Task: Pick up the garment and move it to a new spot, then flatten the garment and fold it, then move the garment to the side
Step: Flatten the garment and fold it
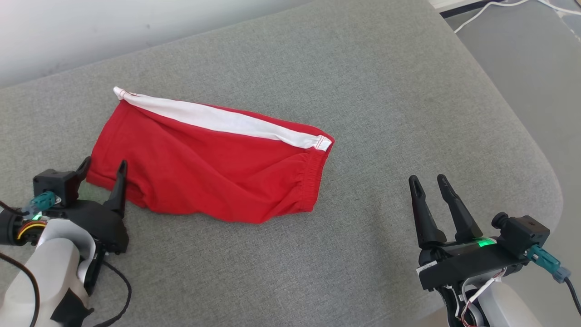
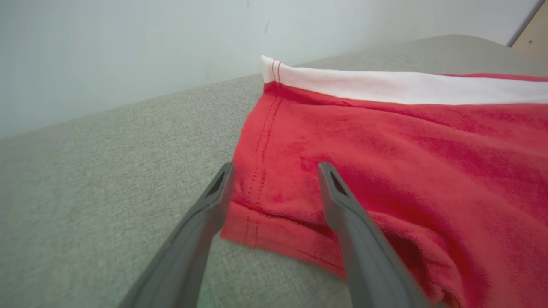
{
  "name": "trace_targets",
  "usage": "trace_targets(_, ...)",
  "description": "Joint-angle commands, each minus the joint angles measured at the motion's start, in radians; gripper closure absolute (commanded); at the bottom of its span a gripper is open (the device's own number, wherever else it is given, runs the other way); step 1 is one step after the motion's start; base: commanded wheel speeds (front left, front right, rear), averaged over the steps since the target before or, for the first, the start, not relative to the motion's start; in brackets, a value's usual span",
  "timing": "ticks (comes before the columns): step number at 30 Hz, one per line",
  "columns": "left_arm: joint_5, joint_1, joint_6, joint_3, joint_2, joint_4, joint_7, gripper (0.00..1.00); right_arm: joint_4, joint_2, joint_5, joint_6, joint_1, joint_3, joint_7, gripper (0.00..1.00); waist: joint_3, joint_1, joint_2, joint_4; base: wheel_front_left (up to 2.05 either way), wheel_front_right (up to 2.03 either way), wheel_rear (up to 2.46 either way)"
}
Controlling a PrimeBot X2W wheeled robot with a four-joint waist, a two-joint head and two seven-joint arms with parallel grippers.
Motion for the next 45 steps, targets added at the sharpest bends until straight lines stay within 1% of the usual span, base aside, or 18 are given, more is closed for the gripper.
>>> trace_targets(1,0.0,-0.009,0.005,0.006,-0.001,0.011,-0.004,0.0,0.001,-0.001,0.002,0.001,0.007,-0.003,-0.002,0.0,0.005,0.0,0.0,-0.003,0.0,0.0,0.0)
trace_targets(5,0.008,-0.016,0.016,0.015,-0.006,0.062,-0.004,0.0,0.001,-0.001,0.004,0.001,0.012,-0.005,-0.002,0.0,0.011,0.0,0.0,-0.004,0.0,0.0,0.0)
trace_targets(8,0.002,-0.029,0.008,0.024,-0.017,0.089,-0.004,0.0,0.002,-0.003,0.005,0.001,0.007,-0.006,-0.003,0.0,0.015,0.0,0.0,-0.002,0.0,0.0,0.0)
trace_targets(10,-0.004,-0.033,-0.006,0.026,-0.024,0.109,-0.004,0.0,0.002,-0.004,0.005,0.001,0.004,-0.009,-0.002,0.0,0.015,0.0,0.0,0.002,0.0,0.0,0.0)
trace_targets(11,-0.004,-0.033,-0.008,0.026,-0.032,0.116,-0.004,0.21,0.002,-0.005,0.004,0.001,0.003,-0.011,-0.002,0.0,0.014,0.0,0.0,0.005,0.0,0.0,0.0)
trace_targets(12,-0.001,-0.034,-0.008,0.024,-0.04,0.119,-0.003,0.69,0.001,-0.006,0.003,0.001,0.004,-0.014,-0.002,0.0,0.012,0.0,0.0,0.009,0.0,0.0,0.0)
trace_targets(13,0.003,-0.036,-0.008,0.024,-0.044,0.118,-0.003,1.0,0.001,-0.007,0.002,0.001,0.005,-0.015,-0.002,0.0,0.011,0.0,0.0,0.014,0.0,0.0,0.0)
trace_targets(17,0.012,-0.032,-0.018,0.031,-0.049,0.119,-0.003,1.0,-0.001,-0.008,-0.001,0.001,0.007,-0.012,-0.003,0.0,-0.001,0.0,0.0,0.029,0.0,0.0,0.0)
trace_targets(22,0.024,0.008,-0.007,0.047,-0.073,0.09,-0.003,1.0,0.007,-0.009,0.001,0.001,0.017,-0.012,-0.002,0.0,-0.035,0.0,0.0,0.046,0.0,0.0,0.0)
trace_targets(36,0.039,0.261,0.016,0.133,-0.151,-0.044,-0.003,1.0,0.036,-0.026,0.009,0.001,0.081,-0.02,-0.002,0.0,-0.183,0.0,0.0,0.097,0.0,0.0,0.0)
trace_targets(45,0.066,0.406,0.036,0.183,-0.183,-0.15,-0.003,1.0,0.04,-0.031,0.006,0.001,0.115,-0.026,0.006,0.0,-0.236,0.0,0.0,0.117,0.0,0.0,0.0)
